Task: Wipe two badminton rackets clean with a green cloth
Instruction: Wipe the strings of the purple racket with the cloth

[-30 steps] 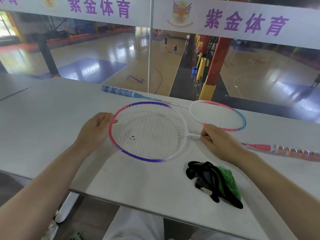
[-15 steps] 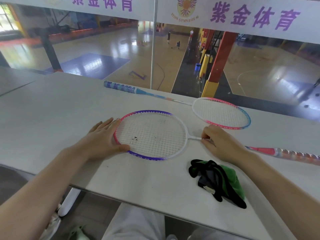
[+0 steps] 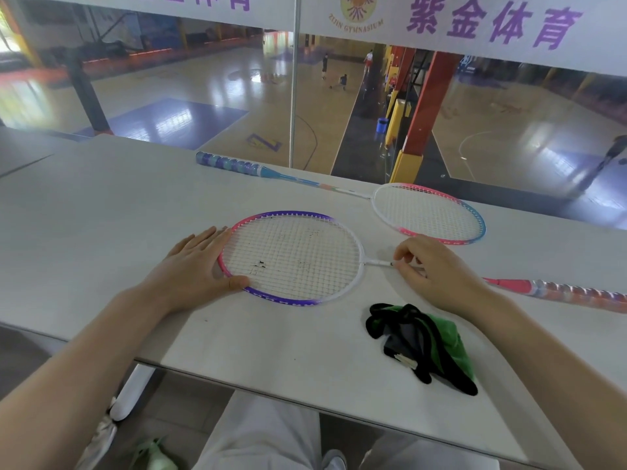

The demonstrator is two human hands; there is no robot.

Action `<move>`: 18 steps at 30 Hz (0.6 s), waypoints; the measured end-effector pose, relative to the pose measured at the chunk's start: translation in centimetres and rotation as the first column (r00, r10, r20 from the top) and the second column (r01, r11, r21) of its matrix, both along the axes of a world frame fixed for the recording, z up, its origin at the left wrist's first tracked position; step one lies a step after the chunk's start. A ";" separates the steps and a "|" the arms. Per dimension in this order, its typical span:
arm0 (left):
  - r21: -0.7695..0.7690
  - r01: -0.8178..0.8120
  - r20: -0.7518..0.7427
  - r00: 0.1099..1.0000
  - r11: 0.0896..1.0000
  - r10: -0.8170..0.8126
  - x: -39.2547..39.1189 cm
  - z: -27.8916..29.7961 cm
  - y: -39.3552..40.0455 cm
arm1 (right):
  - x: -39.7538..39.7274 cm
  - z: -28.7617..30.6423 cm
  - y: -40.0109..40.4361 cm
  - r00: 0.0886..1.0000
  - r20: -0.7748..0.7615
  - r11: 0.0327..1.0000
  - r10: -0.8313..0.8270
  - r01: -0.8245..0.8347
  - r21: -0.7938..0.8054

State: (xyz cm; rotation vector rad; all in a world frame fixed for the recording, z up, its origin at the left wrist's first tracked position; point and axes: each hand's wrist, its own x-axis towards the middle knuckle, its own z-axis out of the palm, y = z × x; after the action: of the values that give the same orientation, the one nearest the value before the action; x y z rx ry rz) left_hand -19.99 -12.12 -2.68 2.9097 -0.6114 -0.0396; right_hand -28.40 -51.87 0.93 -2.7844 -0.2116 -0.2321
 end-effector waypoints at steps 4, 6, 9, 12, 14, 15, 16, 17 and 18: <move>-0.014 -0.003 0.009 1.000 1.000 0.003 0.1 0.0 0.0 | -2.0 1.8 1.4 0.981 -0.194 0.963 0.015 0.038 0.267; -0.020 0.002 0.014 1.000 1.000 -0.001 0.0 0.0 0.0 | -3.2 2.7 2.0 0.949 -0.307 0.955 0.077 0.019 0.297; -0.028 0.007 0.008 1.000 1.000 -0.007 0.0 0.1 0.0 | -5.0 3.7 2.6 0.889 -0.437 0.981 0.138 -0.062 0.183; -0.019 0.003 0.001 1.000 1.000 -0.003 -0.1 0.2 0.0 | -6.4 4.0 2.9 0.858 -0.496 0.991 0.134 -0.130 0.043; -0.022 -0.002 -0.004 1.000 1.000 0.002 -0.1 0.2 0.0 | -6.7 3.4 3.2 0.890 -0.439 0.990 0.123 -0.143 -0.011; -0.028 -0.004 -0.007 1.000 1.000 0.004 -0.1 0.2 0.0 | -6.8 3.0 3.4 0.912 -0.392 0.990 0.123 -0.140 -0.017; -0.032 -0.006 -0.010 1.000 0.999 0.006 0.0 0.2 0.0 | -6.8 2.5 3.5 0.932 -0.343 0.991 0.119 -0.131 -0.013; -0.034 -0.006 -0.011 1.000 0.999 0.006 0.0 0.2 0.0 | -6.8 2.1 3.6 0.947 -0.300 0.993 0.111 -0.117 -0.002; -0.032 -0.004 -0.011 1.000 0.999 0.004 0.0 0.2 0.0 | -6.9 1.7 3.8 0.958 -0.268 0.995 0.098 -0.099 0.007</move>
State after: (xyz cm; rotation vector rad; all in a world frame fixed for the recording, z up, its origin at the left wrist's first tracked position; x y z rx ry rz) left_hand -19.96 -12.16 -2.45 2.8777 -0.5992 -0.0446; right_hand -35.31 -48.11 2.67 -2.7636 -0.2823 0.1710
